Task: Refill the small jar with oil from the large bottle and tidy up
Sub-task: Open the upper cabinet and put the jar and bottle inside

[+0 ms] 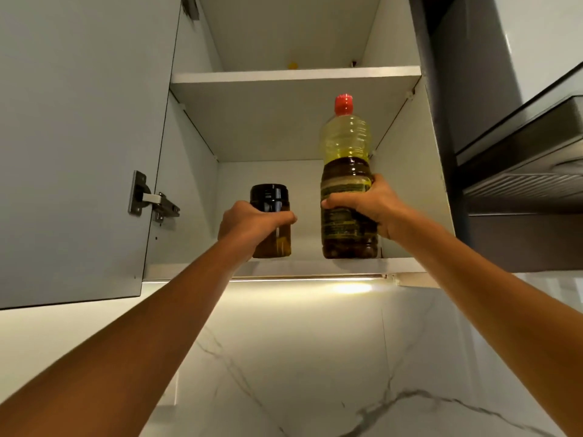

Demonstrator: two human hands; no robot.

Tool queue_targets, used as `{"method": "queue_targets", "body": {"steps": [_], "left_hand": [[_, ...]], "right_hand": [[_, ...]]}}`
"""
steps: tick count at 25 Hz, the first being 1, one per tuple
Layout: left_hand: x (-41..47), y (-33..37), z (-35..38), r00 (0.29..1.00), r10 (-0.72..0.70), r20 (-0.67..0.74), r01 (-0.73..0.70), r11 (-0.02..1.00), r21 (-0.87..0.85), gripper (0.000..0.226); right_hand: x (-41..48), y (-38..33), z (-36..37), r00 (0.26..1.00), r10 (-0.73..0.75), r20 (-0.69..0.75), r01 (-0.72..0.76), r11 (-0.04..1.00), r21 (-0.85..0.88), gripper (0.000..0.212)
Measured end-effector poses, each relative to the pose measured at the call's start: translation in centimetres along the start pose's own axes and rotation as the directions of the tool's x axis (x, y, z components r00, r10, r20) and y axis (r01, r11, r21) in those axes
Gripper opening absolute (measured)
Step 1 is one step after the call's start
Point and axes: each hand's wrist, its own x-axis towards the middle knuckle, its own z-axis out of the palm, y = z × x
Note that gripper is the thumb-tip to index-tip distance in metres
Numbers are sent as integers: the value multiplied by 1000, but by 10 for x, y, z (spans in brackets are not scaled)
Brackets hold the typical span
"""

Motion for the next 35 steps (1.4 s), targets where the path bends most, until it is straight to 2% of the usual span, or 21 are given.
{"method": "queue_targets", "body": {"steps": [6, 9, 11, 12, 13, 14, 15, 16, 17, 18, 19, 21, 22, 25, 29, 31, 32, 34, 35], "left_hand": [[14, -15, 9, 999, -43, 32, 45, 997, -65, 54], [15, -24, 13, 999, -39, 33, 41, 997, -58, 55], [16, -29, 14, 999, -33, 10, 33, 998, -49, 57], [17, -30, 14, 1000, -20, 8, 20, 999, -51, 59], [16, -31, 14, 1000, 1, 15, 0, 999, -49, 61], [16, -33, 14, 999, 25, 23, -24, 999, -24, 66], [16, -35, 14, 998, 57, 26, -58, 997, 47, 77], [15, -37, 14, 995, 103, 13, -104, 983, 154, 93], [14, -40, 13, 984, 175, -18, -163, 946, 280, 105], [13, -44, 11, 957, 284, -57, -236, 879, 415, 109], [12, -47, 8, 903, 422, -79, -320, 784, 533, 107], [11, -53, 2, 756, 654, -28, -486, 589, 646, 90], [13, -56, 0, 715, 699, 7, -535, 540, 649, 85], [16, -60, 2, 678, 733, 55, -584, 492, 646, 81], [16, -61, 1, 684, 729, 10, -573, 529, 626, 81], [17, -62, 2, 698, 716, -6, -563, 554, 614, 80], [16, -62, 2, 704, 710, -11, -560, 566, 606, 81], [16, -62, 3, 709, 705, -17, -557, 575, 599, 82], [16, -62, 3, 709, 705, -20, -556, 576, 599, 82]], "right_hand": [[20, 18, 4, 998, 3, 57, 1, 998, -59, 90], [17, 19, -1, 991, 31, 132, -21, 997, -76, 103], [9, 17, -9, 977, 37, 208, -18, 996, -92, 99], [3, 17, -14, 973, 0, 231, 33, 990, -136, 93], [-3, 18, -20, 969, -88, 230, 142, 962, -233, 89], [-10, 20, -28, 945, -236, 225, 308, 870, -384, 86], [-18, 23, -35, 873, -422, 244, 483, 681, -551, 81], [-25, 27, -41, 738, -597, 314, 623, 424, -657, 71], [-31, 32, -47, 581, -692, 427, 714, 182, -676, 60], [-33, 38, -55, 458, -699, 549, 760, -12, -649, 52], [-33, 45, -62, 377, -656, 653, 775, -162, -611, 52], [-27, 56, -70, 317, -514, 797, 757, -369, -539, 71], [-22, 58, -72, 306, -459, 834, 750, -424, -508, 82], [-10, 53, -69, 306, -403, 863, 777, -418, -471, 93], [9, 52, -60, 340, -338, 878, 807, -374, -456, 78], [18, 51, -53, 416, -223, 882, 810, -351, -471, 70], [21, 49, -47, 485, -139, 863, 790, -354, -501, 67], [27, 44, -33, 616, 89, 783, 731, -437, -525, 62], [31, 44, -24, 638, 150, 756, 725, -449, -522, 61]]}}
